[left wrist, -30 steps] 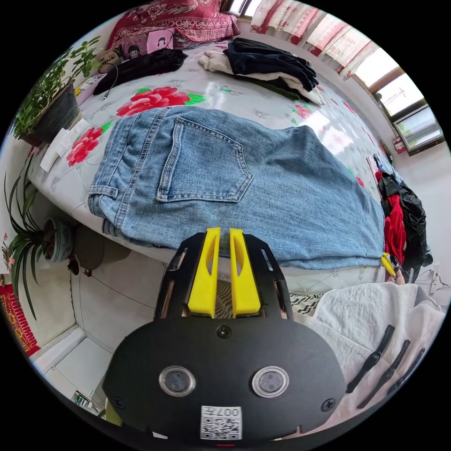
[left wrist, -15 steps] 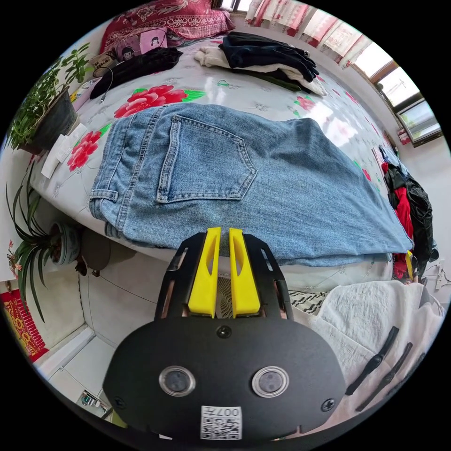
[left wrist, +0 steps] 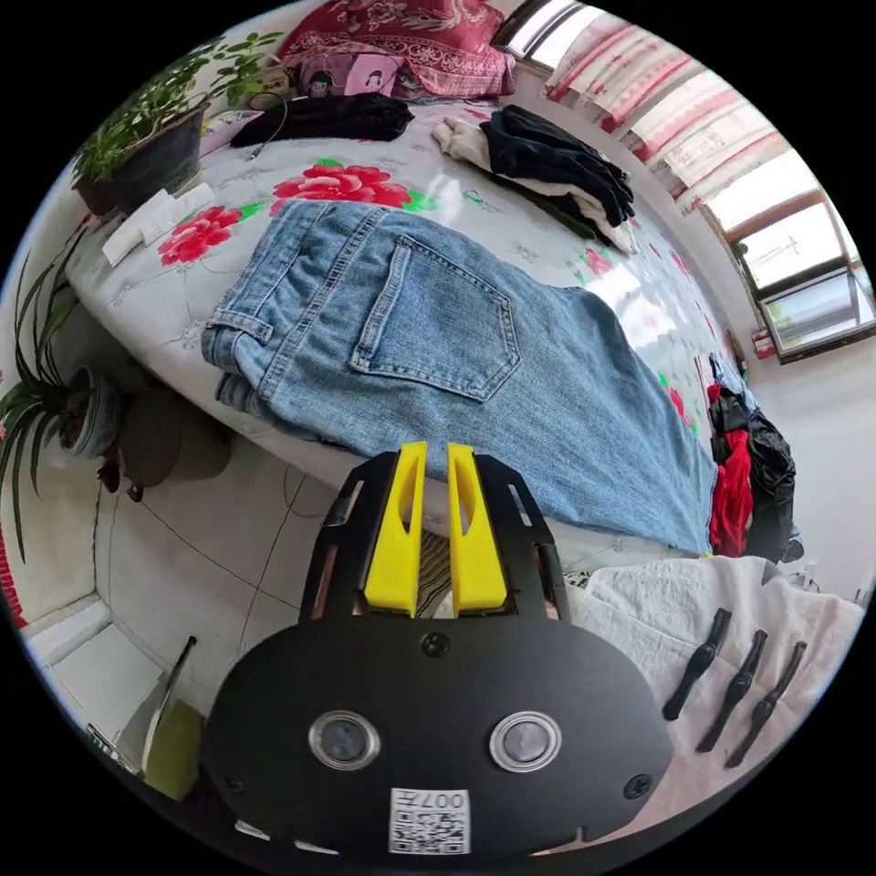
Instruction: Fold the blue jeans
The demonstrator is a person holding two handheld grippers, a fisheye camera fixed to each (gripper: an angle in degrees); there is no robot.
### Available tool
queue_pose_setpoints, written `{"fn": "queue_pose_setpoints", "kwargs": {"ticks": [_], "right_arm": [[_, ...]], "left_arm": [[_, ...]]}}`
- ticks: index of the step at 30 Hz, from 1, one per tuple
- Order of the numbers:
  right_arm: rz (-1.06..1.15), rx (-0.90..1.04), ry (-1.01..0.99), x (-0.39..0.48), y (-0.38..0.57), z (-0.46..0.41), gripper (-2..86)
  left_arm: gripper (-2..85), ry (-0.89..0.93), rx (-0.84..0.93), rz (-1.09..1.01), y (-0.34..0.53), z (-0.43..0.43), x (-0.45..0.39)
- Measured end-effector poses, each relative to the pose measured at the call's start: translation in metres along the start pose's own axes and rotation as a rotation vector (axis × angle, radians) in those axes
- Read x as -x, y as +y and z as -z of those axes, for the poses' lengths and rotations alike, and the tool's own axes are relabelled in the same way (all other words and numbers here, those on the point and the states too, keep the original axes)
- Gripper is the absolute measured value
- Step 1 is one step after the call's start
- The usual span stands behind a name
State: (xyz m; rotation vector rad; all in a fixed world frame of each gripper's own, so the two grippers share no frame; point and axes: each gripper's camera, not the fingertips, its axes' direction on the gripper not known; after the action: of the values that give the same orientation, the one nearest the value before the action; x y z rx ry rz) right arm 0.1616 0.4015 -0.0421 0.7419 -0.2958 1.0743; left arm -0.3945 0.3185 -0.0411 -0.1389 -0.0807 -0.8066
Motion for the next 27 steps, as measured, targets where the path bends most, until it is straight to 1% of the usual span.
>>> {"fn": "queue_pose_setpoints", "kwargs": {"ticks": [3, 5, 7, 9, 10, 12, 13, 14, 15, 16, 17, 18, 19, 21, 23, 25, 27], "right_arm": [[-0.019, -0.005, -0.059, 0.01, 0.005, -0.033, 4.6], [-0.091, 0.041, -0.083, 0.015, 0.004, -0.053, 2.9], [-0.026, 0.05, -0.143, 0.045, 0.007, -0.067, 1.6], [0.262, 0.148, -0.131, 0.128, 0.021, -0.089, 1.0], [0.358, 0.178, -0.118, 0.154, 0.03, -0.095, 0.9], [0.745, 0.294, -0.081, 0.252, 0.087, -0.118, 1.3], [0.84, 0.329, -0.081, 0.273, 0.107, -0.124, 1.5], [1.021, 0.406, -0.085, 0.308, 0.151, -0.139, 2.0], [1.179, 0.499, -0.088, 0.334, 0.197, -0.157, 2.6], [1.249, 0.551, -0.087, 0.342, 0.22, -0.167, 2.9], [1.371, 0.662, -0.074, 0.351, 0.266, -0.192, 3.5], [1.437, 0.766, -0.039, 0.349, 0.308, -0.22, 4.2], [1.455, 0.82, -0.017, 0.345, 0.328, -0.235, 4.5], [1.492, 1.076, 0.125, 0.322, 0.392, -0.294, 5.6], [1.489, 1.17, 0.19, 0.31, 0.421, -0.318, 6.1], [1.488, 1.157, 0.178, 0.309, 0.436, -0.322, 6.2], [1.521, 1.101, 0.188, 0.312, 0.446, -0.32, 6.0]], "left_arm": [[5.6, 0.072, -0.034, 0.157, 0.007, 0.007, 0.046], [6.6, 0.137, -0.053, 0.262, 0.011, 0.008, 0.075], [8.4, 0.218, -0.093, 0.375, 0.017, 0.009, 0.11], [9.3, 0.26, -0.122, 0.428, 0.02, 0.01, 0.131], [9.9, 0.278, -0.135, 0.452, 0.021, 0.009, 0.143], [10.6, 0.306, -0.145, 0.478, 0.019, 0.005, 0.159], [10.8, 0.315, -0.145, 0.49, 0.016, 0.002, 0.169], [11.0, 0.317, -0.138, 0.503, 0.013, -0.002, 0.178], [11.0, 0.318, -0.134, 0.511, 0.011, -0.004, 0.182], [10.9, 0.331, -0.134, 0.525, 0.009, -0.007, 0.191], [10.8, 0.341, -0.133, 0.534, 0.008, -0.008, 0.195], [10.6, 0.364, -0.135, 0.55, 0.007, -0.01, 0.202], [10.4, 0.385, -0.14, 0.552, 0.007, -0.01, 0.207], [10.8, 0.394, -0.136, 0.546, 0.008, -0.01, 0.212], [11.0, 0.378, -0.15, 0.533, 0.012, -0.003, 0.22], [11.1, 0.366, -0.181, 0.538, 0.018, 0.004, 0.228], [11.2, 0.364, -0.213, 0.532, 0.022, 0.009, 0.238]]}}
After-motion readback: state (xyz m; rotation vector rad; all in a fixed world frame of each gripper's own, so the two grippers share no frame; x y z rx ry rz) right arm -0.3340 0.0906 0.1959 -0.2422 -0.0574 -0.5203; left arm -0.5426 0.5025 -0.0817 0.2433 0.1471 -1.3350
